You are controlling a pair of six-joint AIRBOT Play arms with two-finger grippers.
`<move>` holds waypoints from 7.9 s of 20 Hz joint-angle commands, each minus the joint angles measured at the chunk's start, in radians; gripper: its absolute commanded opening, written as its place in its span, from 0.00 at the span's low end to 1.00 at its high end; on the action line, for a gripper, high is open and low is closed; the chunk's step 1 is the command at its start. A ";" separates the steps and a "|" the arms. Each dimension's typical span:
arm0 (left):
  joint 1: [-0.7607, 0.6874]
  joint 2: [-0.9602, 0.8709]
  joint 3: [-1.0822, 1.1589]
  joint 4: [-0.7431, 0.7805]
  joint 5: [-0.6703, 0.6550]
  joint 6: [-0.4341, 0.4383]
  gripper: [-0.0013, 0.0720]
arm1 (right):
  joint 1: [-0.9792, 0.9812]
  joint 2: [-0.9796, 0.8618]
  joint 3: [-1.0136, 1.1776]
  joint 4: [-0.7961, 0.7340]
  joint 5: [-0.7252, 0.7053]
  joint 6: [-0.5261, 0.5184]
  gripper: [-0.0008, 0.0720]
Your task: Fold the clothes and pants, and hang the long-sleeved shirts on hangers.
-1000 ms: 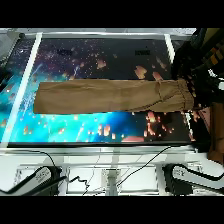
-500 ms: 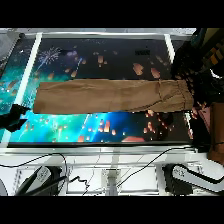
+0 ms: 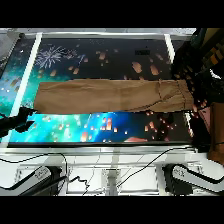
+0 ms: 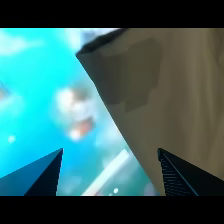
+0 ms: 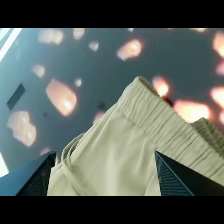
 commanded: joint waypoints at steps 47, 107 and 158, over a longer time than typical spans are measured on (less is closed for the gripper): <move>-0.532 0.070 0.457 -0.291 0.232 0.359 0.03 | 1.071 -0.721 0.724 0.152 0.169 -0.171 0.06; -0.793 -0.671 0.639 -0.184 -0.123 0.239 0.96 | 0.427 -0.299 0.795 -0.139 0.717 -0.211 0.06; -1.417 -0.624 1.079 0.135 0.448 -0.245 0.03 | 0.367 -0.385 0.636 0.084 0.672 -0.239 0.06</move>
